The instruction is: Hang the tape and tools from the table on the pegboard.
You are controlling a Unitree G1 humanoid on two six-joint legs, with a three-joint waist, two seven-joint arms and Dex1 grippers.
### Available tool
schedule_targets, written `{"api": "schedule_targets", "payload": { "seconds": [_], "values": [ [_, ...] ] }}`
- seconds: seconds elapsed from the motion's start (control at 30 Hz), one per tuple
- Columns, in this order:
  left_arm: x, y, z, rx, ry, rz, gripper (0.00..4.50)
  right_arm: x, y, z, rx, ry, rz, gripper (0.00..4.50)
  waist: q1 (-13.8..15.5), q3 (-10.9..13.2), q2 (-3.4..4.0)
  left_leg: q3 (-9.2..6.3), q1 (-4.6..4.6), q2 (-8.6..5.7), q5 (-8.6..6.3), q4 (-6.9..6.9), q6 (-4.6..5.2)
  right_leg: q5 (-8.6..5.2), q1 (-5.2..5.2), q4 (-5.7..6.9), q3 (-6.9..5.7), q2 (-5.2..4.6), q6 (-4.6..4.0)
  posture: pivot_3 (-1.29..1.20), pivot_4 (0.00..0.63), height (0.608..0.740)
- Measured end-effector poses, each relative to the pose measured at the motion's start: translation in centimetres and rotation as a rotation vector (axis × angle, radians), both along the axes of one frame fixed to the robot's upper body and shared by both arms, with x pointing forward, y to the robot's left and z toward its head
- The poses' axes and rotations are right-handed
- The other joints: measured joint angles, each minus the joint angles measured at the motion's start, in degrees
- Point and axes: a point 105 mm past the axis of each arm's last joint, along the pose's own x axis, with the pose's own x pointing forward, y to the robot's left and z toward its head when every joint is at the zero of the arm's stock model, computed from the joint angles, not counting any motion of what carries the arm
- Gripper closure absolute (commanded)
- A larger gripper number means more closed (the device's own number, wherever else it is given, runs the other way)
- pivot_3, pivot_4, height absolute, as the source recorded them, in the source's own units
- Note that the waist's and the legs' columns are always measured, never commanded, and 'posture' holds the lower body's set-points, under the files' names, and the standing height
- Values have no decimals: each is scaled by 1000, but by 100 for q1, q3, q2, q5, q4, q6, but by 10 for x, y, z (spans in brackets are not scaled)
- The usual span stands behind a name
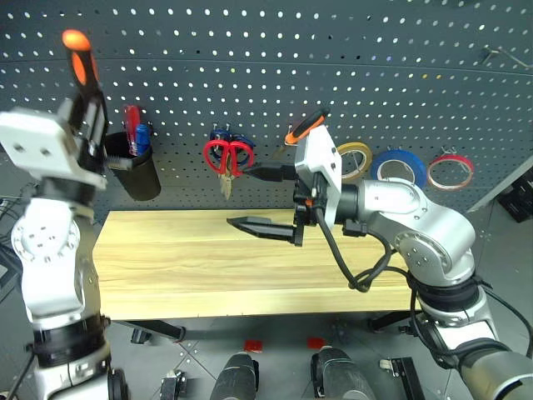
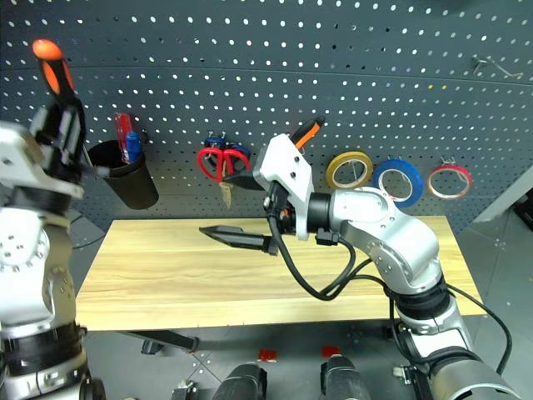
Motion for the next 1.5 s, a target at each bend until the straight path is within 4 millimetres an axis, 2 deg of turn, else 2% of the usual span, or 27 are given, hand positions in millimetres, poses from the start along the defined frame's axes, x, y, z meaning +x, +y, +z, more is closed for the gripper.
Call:
{"api": "schedule_targets", "payload": {
  "seconds": [0.13, 0.23, 0.43, 0.6, 0.7, 0.77, 0.87, 1.0, 1.07, 1.17, 1.27, 1.33, 1.4, 1.5],
  "values": [
    [20, 12, 12, -20, 11, -34, 4004, 13, 1, 3, -8, -13, -72, 0, -46, -86, 1, -1, 3, -2, 3, 0, -5, 0, 0, 4, 0, 2, 0, -8, 40, 740],
    [31, 24, 13, -22, 16, -25, 4004, 21, 3, 1, -23, -18, -118, 0, -95, -135, 0, -3, 3, -5, 3, 0, -5, 0, -1, 3, 1, 0, 0, -26, 37, 740],
    [45, 46, -11, -49, 86, 17, 4004, 19, 11, 6, -20, -29, -121, 0, -276, -217, -7, -16, 1, 3, 3, -1, -5, 0, -4, 5, -1, -6, -1, -47, 34, 740],
    [46, 50, -18, -35, 70, 32, 4004, 18, 13, 6, -21, -31, -118, 0, -383, -274, -12, -17, 2, 5, 3, -2, -5, 0, -5, 6, 3, -14, -1, -45, 28, 740],
    [51, 50, -35, -77, 93, 42, 4004, 16, 15, 7, -10, -26, -106, 0, -431, -354, -11, -22, 1, 5, 3, -2, -5, 0, -4, 7, 1, -19, -1, -55, 25, 740],
    [51, 50, -49, -105, 113, 56, 3289, 15, 15, 7, -8, -28, -102, 0, -478, -400, -14, -21, 3, 2, 2, -2, -4, 0, -3, 8, 3, -30, -1, -51, 21, 740],
    [41, 54, -62, -136, 113, 89, 2445, 15, 14, 7, -14, -29, -105, 0, -575, -451, -16, -24, 3, 1, 2, -2, -3, 0, -3, 8, 4, -42, -1, -36, 16, 740],
    [23, 61, -59, -172, 64, 150, 1223, 18, 10, 6, -22, -36, -114, 0, -615, -538, -15, -30, 5, 3, 2, -6, -3, 0, -3, 8, 2, -49, -1, -17, 8, 740],
    [18, 58, -53, -164, 48, 161, 628, 18, 9, 7, -19, -42, -109, 0, -601, -579, -14, -32, 6, -2, 2, -5, -3, 0, 2, 8, 2, -51, -1, -12, 6, 740],
    [16, 47, -44, -164, 48, 144, 628, 21, 7, 6, -13, -46, -119, 0, -576, -643, -22, -36, 6, -19, 1, -2, -1, 0, 8, 8, 2, -54, -1, 0, 1, 740],
    [16, 18, -31, -146, 47, 71, 628, 26, 3, 4, -8, -50, -138, 0, -534, -696, -26, -37, 11, -33, -2, 2, 5, 0, 15, 9, 6, -56, -1, 7, 0, 740],
    [17, -3, -29, -124, 87, 16, 628, 27, -7, -4, 0, -33, -148, 0, -502, -721, -25, -37, 33, -33, -10, 2, 19, 0, 42, 7, 4, -56, -1, 15, 0, 740],
    [16, -19, -37, -96, 143, 6, 628, 28, -21, -18, -2, 11, -163, 0, -455, -729, -9, -28, 77, -40, -18, -1, 33, 0, 82, 3, 12, -57, -1, 16, 0, 740],
    [16, -15, -78, -136, 313, 124, 628, 29, -39, -44, -29, 85, -208, 0, -432, -753, 30, -2, 112, -74, -28, -6, 51, -2, 102, 4, 27, -59, 2, 20, 0, 740]
  ]
}}
